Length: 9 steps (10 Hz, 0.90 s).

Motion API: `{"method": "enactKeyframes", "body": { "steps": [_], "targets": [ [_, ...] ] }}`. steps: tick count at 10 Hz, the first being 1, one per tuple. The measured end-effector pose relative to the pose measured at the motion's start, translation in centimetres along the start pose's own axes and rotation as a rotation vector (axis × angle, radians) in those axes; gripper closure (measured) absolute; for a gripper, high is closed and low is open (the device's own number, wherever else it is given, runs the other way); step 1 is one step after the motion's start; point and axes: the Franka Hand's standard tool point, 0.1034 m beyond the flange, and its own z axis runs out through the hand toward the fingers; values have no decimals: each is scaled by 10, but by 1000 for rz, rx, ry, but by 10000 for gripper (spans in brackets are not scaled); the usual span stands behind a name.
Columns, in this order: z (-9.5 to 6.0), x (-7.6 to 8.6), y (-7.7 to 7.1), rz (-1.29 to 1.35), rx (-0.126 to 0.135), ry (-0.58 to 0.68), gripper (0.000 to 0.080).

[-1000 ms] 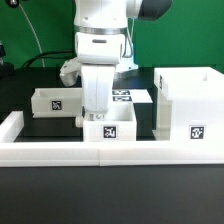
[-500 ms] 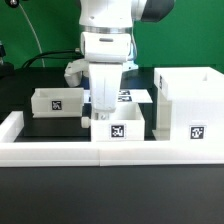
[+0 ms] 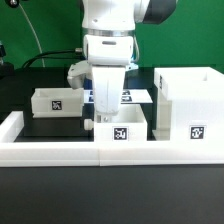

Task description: Assemble drawer

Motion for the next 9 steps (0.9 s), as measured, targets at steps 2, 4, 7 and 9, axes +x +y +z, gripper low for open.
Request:
{"method": "enactKeyframes", "body": {
  "steps": [2,4,7,9],
  "targets": [
    [0,9,1,-6,-27,8,757],
    [1,10,-1,5,-33,10,757],
    [4,10,-2,-2,-28,9,757],
    [5,17,-2,-3,-28,10,757]
  ]
}}
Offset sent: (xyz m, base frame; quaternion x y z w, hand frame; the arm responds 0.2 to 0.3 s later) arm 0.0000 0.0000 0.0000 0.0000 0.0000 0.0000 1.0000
